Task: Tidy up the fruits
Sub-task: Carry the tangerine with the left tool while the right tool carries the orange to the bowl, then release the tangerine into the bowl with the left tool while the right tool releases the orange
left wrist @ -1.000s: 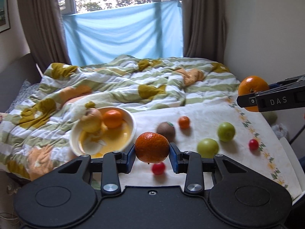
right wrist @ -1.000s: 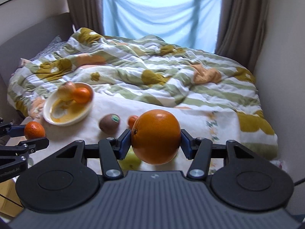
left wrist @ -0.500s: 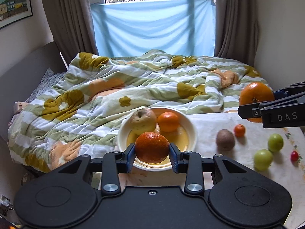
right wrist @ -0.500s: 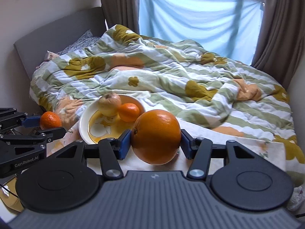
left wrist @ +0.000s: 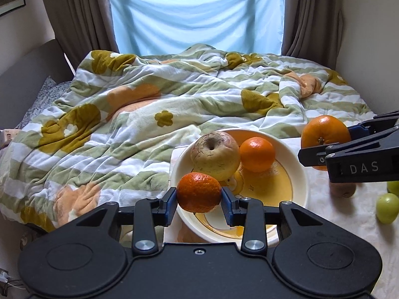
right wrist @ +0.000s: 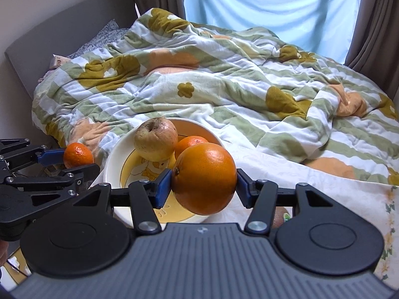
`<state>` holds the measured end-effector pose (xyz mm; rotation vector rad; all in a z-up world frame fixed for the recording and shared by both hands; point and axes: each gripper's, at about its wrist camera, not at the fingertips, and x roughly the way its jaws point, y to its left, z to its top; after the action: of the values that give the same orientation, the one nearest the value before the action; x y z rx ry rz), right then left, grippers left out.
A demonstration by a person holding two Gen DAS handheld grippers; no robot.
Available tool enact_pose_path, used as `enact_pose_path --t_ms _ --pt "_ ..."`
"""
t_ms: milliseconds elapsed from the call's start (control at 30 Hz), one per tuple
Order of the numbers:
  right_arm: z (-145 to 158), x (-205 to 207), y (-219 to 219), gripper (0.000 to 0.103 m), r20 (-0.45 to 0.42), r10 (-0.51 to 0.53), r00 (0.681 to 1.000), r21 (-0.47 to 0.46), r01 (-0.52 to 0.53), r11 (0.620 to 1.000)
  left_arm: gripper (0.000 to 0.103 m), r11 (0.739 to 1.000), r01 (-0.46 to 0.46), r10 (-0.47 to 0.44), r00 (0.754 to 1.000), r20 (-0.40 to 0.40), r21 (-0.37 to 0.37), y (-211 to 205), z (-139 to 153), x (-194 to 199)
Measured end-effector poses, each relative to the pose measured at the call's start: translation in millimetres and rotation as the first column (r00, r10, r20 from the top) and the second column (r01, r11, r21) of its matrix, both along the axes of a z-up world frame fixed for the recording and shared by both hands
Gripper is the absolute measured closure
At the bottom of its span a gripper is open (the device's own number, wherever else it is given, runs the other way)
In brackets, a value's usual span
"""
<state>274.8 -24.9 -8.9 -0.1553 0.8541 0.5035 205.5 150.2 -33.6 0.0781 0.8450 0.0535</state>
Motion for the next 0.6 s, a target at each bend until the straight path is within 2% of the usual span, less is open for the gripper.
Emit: enact_pose_path --t_ms 267,500,600 --pt "-29 27 21 0.034 -0.050 -0.036 0.998 -0.034 0.035 0.999 0.062 0.999 0.042 -0.044 0.997 -0.057 -0.028 11 -29 34" --pt "-42 37 25 0.034 -0.074 -0.061 0.995 -0.051 0.057 0.997 0.062 0.997 0.073 -0.075 0.994 -0.085 -0.030 9 -46 49" --pt "-45 39 23 0.034 -0.080 -0.070 0.994 -0.057 0.066 0.996 0.058 0.996 0.087 -0.088 0.993 -0.079 -0.024 6 -48 49"
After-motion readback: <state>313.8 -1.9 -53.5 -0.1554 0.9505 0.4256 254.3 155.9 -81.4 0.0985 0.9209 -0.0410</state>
